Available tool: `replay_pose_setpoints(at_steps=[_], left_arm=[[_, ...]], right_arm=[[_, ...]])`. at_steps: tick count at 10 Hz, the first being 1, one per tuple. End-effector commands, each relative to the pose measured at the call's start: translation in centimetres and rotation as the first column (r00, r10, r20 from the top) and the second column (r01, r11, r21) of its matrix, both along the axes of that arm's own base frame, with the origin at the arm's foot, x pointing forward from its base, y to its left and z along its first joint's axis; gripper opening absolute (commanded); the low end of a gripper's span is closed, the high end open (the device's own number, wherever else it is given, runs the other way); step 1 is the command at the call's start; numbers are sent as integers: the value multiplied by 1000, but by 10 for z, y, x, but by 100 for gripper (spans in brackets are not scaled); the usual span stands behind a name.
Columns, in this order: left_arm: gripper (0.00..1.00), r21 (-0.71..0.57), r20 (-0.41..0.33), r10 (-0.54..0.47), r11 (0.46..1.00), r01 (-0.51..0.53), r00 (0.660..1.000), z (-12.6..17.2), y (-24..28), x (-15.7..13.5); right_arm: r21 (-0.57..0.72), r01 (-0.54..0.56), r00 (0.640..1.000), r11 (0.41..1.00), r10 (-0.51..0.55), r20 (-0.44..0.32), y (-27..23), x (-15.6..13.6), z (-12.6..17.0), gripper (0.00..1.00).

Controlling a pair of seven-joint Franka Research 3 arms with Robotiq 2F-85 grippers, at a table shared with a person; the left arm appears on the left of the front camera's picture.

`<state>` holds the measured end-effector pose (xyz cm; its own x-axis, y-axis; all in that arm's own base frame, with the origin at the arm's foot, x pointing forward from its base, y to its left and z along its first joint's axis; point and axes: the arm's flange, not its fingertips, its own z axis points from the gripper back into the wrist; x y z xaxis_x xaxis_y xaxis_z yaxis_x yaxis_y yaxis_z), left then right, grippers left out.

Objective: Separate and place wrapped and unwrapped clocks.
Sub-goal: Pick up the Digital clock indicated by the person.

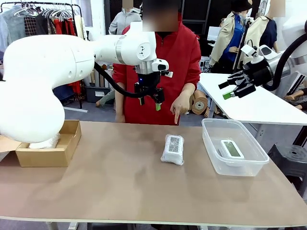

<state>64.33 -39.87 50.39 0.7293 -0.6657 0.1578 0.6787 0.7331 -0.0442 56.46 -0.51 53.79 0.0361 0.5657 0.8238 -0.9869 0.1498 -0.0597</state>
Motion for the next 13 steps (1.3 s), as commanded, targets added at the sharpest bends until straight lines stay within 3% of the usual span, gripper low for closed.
replay_pose_setpoints(at_steps=[1, 6, 8, 12, 13], left_arm=[[100, 87, -22, 113, 990, -110, 993, 6, -40, 6], [100, 205, 41, 384, 900, -384, 922, -17, -118, 0], [100, 160, 56, 443, 881, -446, 895, -37, -142, -5], [100, 73, 157, 523, 840, -538, 837, -61, -154, -14], [100, 49, 148, 522, 845, -533, 840, -73, -159, -17]], right_arm=[[-1, -11, 1000, 1000, 11, 13, 0, -1, 1, 100], [-1, -11, 1000, 1000, 11, 13, 0, -1, 1, 100], [-1, -11, 1000, 1000, 11, 13, 0, -1, 1, 100], [-1, -11, 1000, 1000, 11, 13, 0, -1, 1, 100], [-1, -11, 1000, 1000, 11, 13, 0, -1, 1, 100]])
